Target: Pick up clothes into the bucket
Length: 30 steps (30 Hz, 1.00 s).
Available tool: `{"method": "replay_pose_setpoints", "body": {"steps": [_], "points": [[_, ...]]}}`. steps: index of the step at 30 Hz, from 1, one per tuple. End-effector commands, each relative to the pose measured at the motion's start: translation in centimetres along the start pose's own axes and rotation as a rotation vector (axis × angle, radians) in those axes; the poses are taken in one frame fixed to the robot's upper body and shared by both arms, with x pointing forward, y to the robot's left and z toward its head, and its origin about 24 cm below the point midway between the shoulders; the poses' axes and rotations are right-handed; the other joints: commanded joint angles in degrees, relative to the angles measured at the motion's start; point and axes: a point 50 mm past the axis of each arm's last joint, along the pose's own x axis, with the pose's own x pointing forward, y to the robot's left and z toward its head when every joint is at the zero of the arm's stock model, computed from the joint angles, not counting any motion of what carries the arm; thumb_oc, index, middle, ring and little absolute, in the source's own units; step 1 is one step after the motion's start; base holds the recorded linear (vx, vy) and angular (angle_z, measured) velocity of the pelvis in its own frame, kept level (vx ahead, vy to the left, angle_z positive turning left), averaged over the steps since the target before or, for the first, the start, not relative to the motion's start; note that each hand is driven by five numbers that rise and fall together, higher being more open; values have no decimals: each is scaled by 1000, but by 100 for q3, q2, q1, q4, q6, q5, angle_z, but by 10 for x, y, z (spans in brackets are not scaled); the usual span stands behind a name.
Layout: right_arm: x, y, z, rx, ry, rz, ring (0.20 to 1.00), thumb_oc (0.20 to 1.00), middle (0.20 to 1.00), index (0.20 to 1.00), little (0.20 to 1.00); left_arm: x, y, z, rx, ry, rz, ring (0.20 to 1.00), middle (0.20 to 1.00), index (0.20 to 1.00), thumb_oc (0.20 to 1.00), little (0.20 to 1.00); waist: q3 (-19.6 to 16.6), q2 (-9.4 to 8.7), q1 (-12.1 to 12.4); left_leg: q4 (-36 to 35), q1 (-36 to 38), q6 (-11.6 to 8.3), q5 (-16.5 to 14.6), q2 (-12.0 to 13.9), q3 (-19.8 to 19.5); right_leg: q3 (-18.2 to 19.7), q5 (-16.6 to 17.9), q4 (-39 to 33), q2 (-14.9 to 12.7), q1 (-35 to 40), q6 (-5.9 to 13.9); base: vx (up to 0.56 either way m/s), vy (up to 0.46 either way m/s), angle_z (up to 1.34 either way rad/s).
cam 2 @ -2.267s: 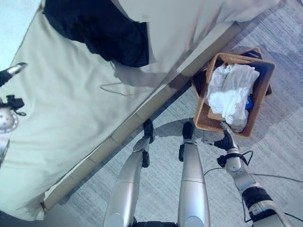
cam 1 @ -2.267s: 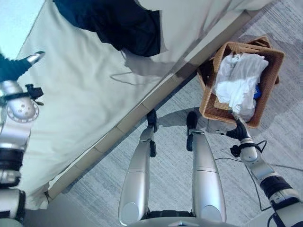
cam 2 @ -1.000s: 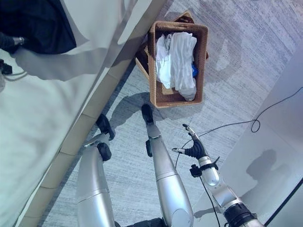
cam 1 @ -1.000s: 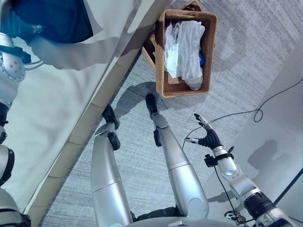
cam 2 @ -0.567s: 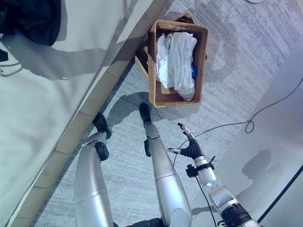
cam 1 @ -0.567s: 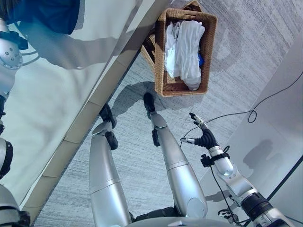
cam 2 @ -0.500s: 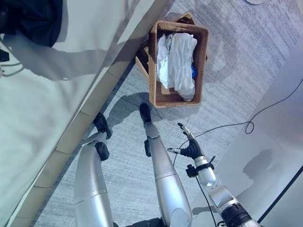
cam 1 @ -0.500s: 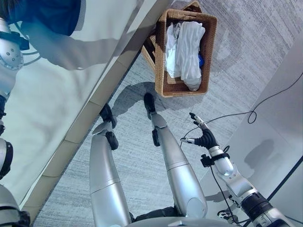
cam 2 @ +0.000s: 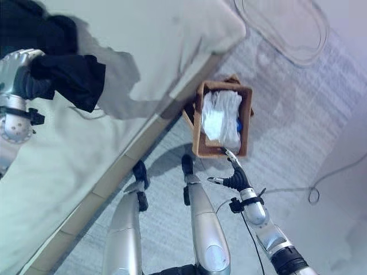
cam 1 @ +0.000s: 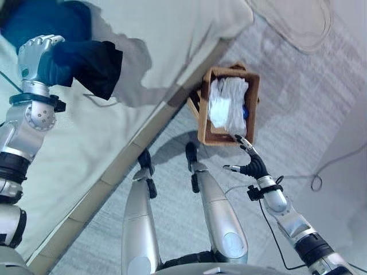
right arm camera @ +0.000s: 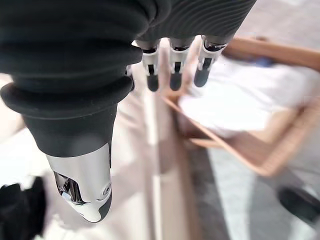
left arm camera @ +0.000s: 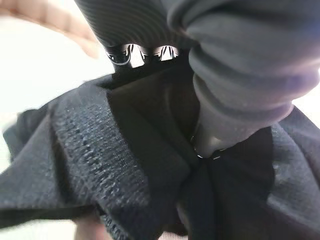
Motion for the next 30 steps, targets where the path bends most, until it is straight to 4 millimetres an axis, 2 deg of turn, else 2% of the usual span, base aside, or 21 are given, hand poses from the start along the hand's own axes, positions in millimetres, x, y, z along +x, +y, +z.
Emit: {"method": "replay_pose_setpoints", "body": {"steps": [1, 6, 9, 12, 13, 14, 17, 23, 30], "points": [[-7, -22, 13, -42, -66, -35, 1000, 1000, 1000, 1000, 1000, 9, 34, 15, -171, -75, 161, 200, 200, 200, 200, 200, -218, 296, 168, 493, 745, 100, -803, -326, 59, -101, 832, -1263, -65, 758, 265, 87, -75, 21], [-8, -33, 17, -72, -76, -39, 1000, 1000, 1000, 1000, 1000, -5, 38, 23, -253, -137, 148, 200, 200, 200, 200, 200, -809, 436, 305, -333, 1694, 21, -522, -363, -81, -286, 650, -1431, -62, 1584, 224, 131, -74, 24], [-7, -37, 21, -75, -88, -37, 1000, 1000, 1000, 1000, 1000, -13, 36, 24, -284, -153, 127, 200, 200, 200, 200, 200, -1154, 540, 381, -721, 2180, 3, -464, -366, -135, -372, 527, -1531, -1, 1974, 213, 145, -52, 18], [-4, -40, 30, -63, -127, -40, 1000, 1000, 1000, 1000, 1000, -15, 40, 30, -314, -191, 120, 200, 200, 200, 200, 200, -1511, 614, 379, -1161, 2635, -19, -310, -340, -168, -467, 468, -1686, 20, 2345, 208, 140, -34, 14], [-2, -42, 36, -53, -150, -47, 1000, 1000, 1000, 1000, 1000, -16, 42, 36, -349, -227, 111, 200, 200, 200, 200, 200, -1730, 651, 390, -1387, 2868, -38, -246, -309, -168, -525, 434, -1777, 27, 2536, 206, 128, -37, 18], [-2, -42, 36, -53, -149, -46, 1000, 1000, 1000, 1000, 1000, -16, 42, 36, -350, -226, 110, 200, 200, 200, 200, 200, -1726, 652, 384, -1415, 2894, -40, -235, -310, -174, -531, 435, -1791, 27, 2558, 205, 107, -28, 21], [5, -42, 50, -40, -209, -47, 1000, 1000, 1000, 1000, 1000, -18, 46, 47, -435, -282, 95, 200, 200, 200, 200, 200, -2057, 688, 419, -1663, 3194, -62, -178, -258, -144, -615, 382, -1919, 45, 2853, 207, 103, -24, 14], [25, -29, 85, 34, -352, 28, 1000, 1000, 1000, 1000, 1000, -15, 55, 73, -592, -407, 53, 200, 200, 200, 200, 200, -2508, 688, 517, -1942, 3673, -84, -161, -216, -89, -691, 338, -2157, 75, 3358, 218, 94, -1, 6], [33, 7, 114, 207, -438, 242, 1000, 1000, 1000, 1000, 1000, -9, 53, 125, -785, -617, -53, 200, 200, 200, 200, 200, -2780, 628, 599, -2093, 3948, -116, -138, -188, -109, -747, 305, -2265, 72, 3672, 209, 37, 14, 5]]}}
